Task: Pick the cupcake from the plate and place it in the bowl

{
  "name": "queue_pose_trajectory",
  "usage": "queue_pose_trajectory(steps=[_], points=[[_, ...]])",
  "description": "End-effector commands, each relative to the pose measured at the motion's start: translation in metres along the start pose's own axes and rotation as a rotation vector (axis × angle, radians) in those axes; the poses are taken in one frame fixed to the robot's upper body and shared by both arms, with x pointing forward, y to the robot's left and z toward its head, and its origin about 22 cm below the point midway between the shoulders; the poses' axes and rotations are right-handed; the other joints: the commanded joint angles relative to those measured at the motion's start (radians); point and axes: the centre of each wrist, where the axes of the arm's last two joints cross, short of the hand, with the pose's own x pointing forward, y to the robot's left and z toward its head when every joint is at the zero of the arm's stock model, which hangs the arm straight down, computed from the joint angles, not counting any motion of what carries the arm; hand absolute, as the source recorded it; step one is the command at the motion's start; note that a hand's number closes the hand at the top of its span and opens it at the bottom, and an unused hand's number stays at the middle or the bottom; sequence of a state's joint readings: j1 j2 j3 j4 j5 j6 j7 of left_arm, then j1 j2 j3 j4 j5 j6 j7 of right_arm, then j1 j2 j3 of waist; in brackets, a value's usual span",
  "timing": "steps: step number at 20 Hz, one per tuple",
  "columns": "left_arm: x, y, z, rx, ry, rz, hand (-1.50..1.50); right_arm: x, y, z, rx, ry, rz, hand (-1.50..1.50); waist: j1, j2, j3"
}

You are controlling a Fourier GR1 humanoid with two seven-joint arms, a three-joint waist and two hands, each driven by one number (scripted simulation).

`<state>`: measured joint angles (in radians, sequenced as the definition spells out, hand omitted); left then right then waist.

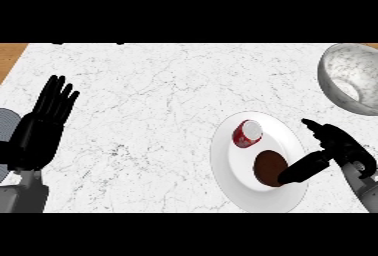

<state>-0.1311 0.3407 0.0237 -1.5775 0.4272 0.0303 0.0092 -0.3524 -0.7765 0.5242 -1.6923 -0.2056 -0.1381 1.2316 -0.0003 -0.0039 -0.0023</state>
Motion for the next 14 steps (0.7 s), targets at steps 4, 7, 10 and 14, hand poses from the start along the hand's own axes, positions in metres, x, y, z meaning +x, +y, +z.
queue_pose_trajectory(steps=[4, 7, 10, 14], points=[[-0.003, -0.002, -0.001, -0.010, -0.007, -0.002, 0.00, 0.008, 0.030, 0.013, -0.079, 0.153, -0.027, -1.50, -0.004, 0.000, -0.001], [0.002, -0.001, 0.006, -0.010, 0.018, 0.023, 0.00, -0.008, 0.039, -0.009, -0.099, 0.158, -0.026, -1.50, 0.005, 0.001, 0.002], [-0.001, -0.006, 0.014, 0.002, -0.007, 0.014, 0.00, -0.002, 0.040, 0.002, -0.108, 0.165, -0.021, -1.50, 0.005, -0.001, 0.001], [0.005, 0.004, 0.001, 0.007, -0.009, -0.003, 0.00, -0.007, 0.046, -0.013, -0.077, 0.177, 0.000, -1.50, 0.003, 0.003, 0.001]])
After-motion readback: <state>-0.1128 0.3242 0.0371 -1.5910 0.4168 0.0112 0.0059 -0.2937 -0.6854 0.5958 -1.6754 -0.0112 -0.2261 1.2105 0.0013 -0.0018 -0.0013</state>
